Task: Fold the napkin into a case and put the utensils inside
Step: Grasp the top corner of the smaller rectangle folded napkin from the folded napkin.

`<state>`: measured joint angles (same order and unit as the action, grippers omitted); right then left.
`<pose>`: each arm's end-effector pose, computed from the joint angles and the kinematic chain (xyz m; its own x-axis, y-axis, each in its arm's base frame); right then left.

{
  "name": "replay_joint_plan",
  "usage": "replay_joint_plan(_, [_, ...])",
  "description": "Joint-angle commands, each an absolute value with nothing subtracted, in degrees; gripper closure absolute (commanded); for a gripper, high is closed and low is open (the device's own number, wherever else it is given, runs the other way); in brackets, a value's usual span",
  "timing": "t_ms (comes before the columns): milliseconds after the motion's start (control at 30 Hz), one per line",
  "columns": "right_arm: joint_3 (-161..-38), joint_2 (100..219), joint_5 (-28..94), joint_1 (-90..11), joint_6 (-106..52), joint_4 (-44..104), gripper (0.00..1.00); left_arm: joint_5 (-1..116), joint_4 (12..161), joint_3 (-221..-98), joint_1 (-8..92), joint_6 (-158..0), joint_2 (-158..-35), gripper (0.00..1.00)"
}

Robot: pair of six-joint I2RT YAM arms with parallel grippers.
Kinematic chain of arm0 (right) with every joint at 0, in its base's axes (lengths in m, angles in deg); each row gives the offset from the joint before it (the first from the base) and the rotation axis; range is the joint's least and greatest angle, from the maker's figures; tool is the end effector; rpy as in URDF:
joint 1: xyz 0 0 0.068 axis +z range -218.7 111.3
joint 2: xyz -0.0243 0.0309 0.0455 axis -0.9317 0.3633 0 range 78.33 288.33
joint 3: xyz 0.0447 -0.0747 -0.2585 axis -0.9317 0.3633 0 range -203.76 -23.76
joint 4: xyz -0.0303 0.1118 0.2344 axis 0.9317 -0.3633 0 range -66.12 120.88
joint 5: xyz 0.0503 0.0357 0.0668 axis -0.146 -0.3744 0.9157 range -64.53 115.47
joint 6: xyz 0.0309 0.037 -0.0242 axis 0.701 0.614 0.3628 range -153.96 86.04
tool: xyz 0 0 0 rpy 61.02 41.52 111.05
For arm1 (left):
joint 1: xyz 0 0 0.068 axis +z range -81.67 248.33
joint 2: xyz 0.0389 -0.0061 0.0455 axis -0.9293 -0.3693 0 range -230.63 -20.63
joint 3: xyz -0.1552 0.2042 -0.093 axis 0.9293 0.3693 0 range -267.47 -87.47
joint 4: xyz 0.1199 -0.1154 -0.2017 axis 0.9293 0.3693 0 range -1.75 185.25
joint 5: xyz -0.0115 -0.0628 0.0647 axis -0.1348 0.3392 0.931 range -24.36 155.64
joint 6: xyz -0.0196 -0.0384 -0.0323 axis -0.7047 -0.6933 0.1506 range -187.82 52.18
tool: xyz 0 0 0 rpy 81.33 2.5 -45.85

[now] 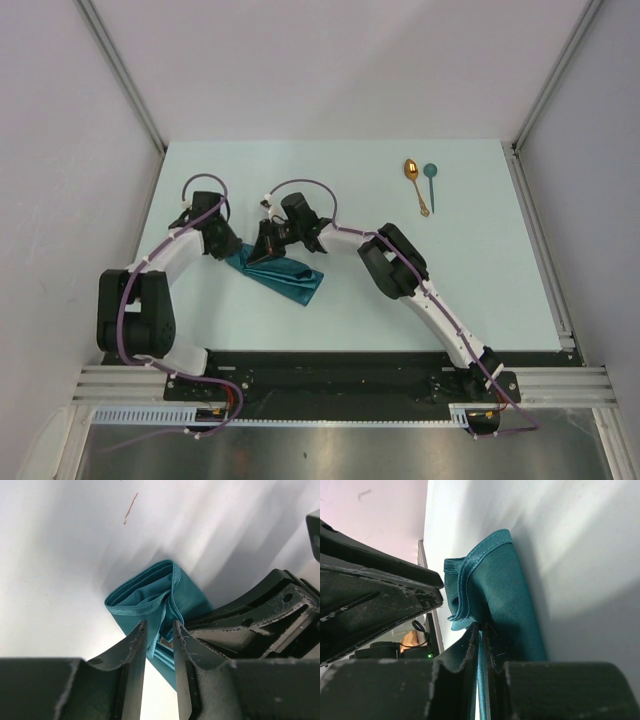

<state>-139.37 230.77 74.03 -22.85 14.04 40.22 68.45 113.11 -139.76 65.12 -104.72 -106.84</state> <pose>0.3797 0.4294 0.0917 -0.9123 -0.2335 -0.3364 -0.3887 0.2354 0.8908 0.2958 -0.0148 0.1963 -0.7011 -0.5614 -0.4397 -0.4883 0.8273 -0.2777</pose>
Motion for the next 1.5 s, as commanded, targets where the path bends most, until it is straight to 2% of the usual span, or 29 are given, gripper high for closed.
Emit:
replay_joint_plan(0, [-141.1, 228.1, 75.75, -23.17, 14.73, 42.3, 0.89, 69.24, 114.26, -141.78, 65.16, -103.06, -108.43, 0.7])
replay_joint_plan(233, [-141.53, 228.27, 75.48, -23.17, 14.81, 42.21, 0.89, 70.03, 114.7, -141.26, 64.55, -102.53, -107.9, 0.73])
replay_joint_plan(400, [-142.94, 228.98, 75.66, -23.08, 14.11, 40.9, 0.89, 70.03, 115.05, -142.84, 64.2, -102.1, -110.01, 0.94])
replay_joint_plan(500, [-142.94, 228.71, 75.66, -23.52, 14.11, 41.16, 0.88, 70.3, 115.05, -143.28, 64.2, -101.74, -110.19, 1.0])
replay_joint_plan(933, [-147.51, 230.99, 76.63, -22.3, 13.93, 38.61, 0.88, 68.63, 111.98, -140.56, 64.11, -102.09, -104.57, 1.0])
replay_joint_plan(1467, [-149.0, 237.32, 74.78, -19.92, 17.72, 42.13, 0.91, 66.78, 109.43, -137.74, 62.35, -104.73, -104.74, 1.0])
